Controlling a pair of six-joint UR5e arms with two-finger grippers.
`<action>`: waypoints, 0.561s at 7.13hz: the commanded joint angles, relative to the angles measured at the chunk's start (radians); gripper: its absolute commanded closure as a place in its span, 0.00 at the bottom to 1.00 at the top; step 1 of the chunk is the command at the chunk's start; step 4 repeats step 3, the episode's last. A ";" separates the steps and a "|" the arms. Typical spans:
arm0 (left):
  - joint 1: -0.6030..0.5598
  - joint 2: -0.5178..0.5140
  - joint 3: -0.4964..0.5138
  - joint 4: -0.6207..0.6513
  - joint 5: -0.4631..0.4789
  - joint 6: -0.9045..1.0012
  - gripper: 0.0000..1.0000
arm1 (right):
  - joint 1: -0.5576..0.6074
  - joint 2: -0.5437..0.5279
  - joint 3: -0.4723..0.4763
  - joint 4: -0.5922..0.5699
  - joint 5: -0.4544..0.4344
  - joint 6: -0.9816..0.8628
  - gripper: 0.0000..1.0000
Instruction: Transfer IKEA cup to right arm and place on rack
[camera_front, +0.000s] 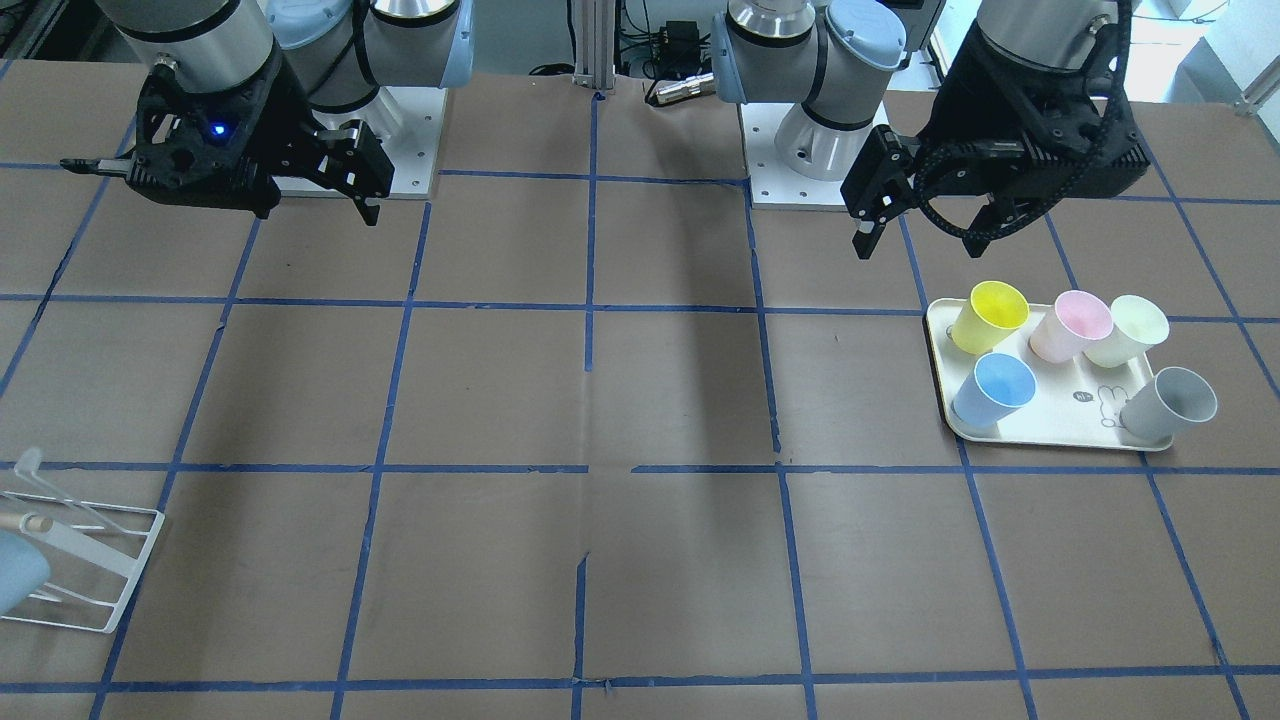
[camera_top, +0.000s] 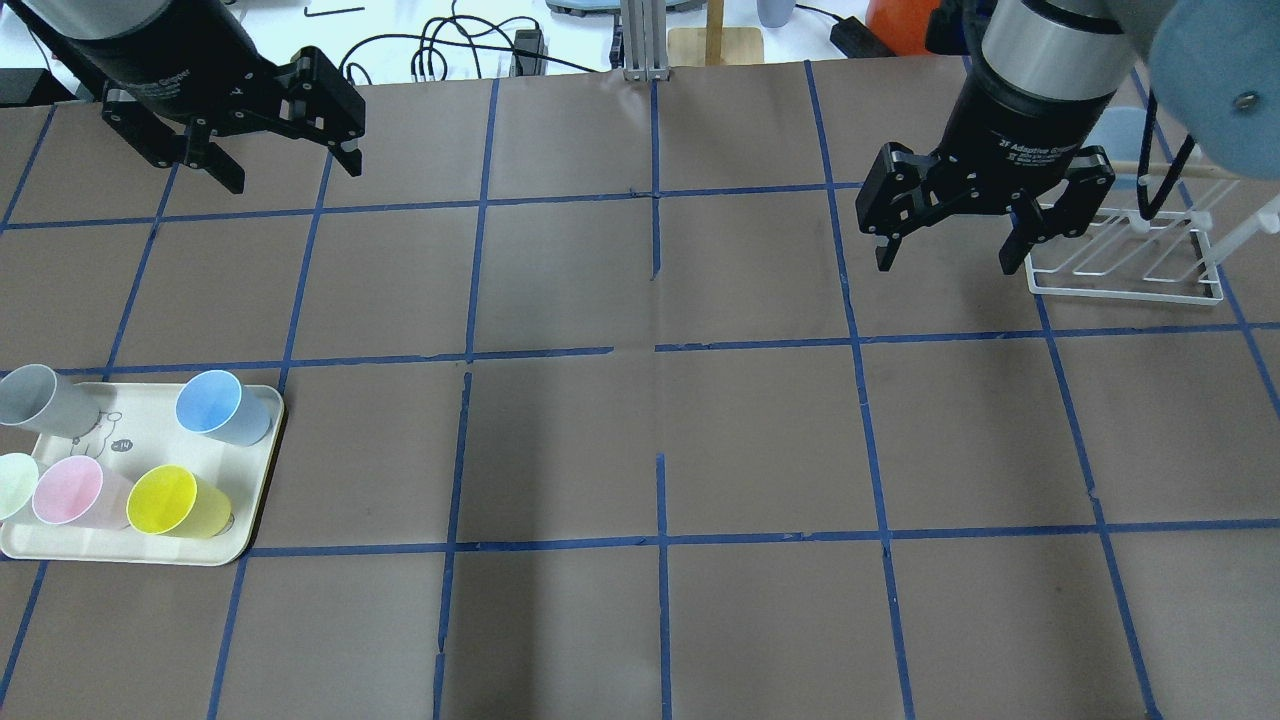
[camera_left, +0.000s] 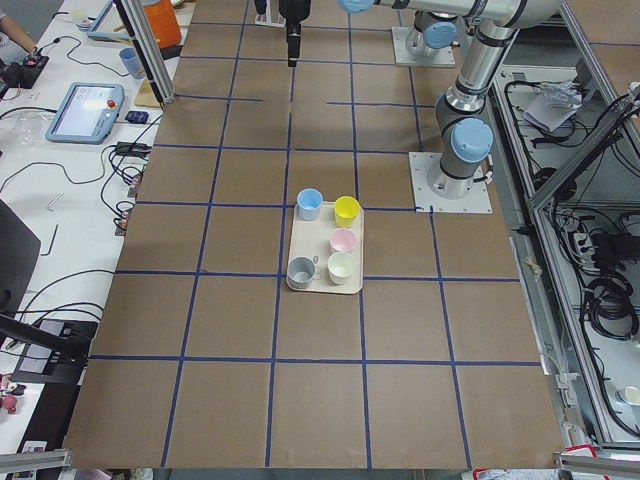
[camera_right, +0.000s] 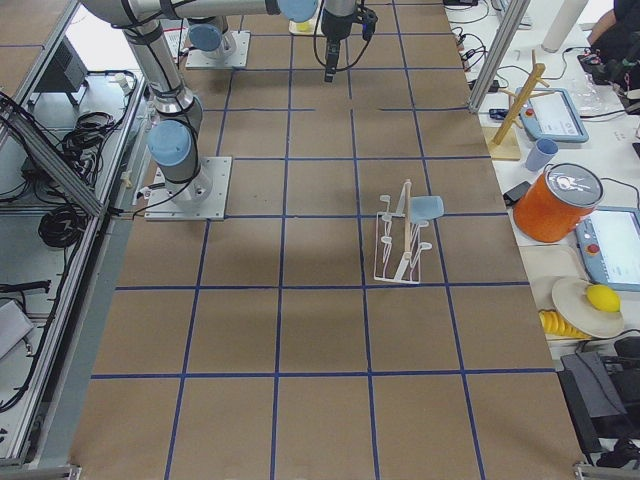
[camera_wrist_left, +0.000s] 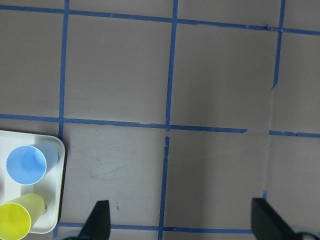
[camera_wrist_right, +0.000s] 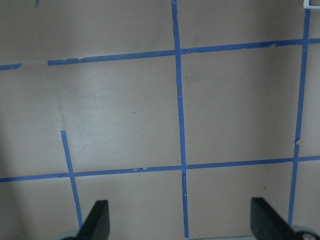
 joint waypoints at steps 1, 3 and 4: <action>0.000 0.004 -0.001 -0.001 0.000 0.000 0.00 | -0.006 -0.009 0.015 -0.006 -0.015 0.003 0.00; 0.000 0.007 -0.001 -0.001 0.000 0.000 0.00 | -0.006 -0.009 0.017 -0.003 -0.013 0.005 0.00; 0.000 0.007 -0.001 -0.001 0.000 0.000 0.00 | -0.006 -0.009 0.017 -0.003 -0.013 0.005 0.00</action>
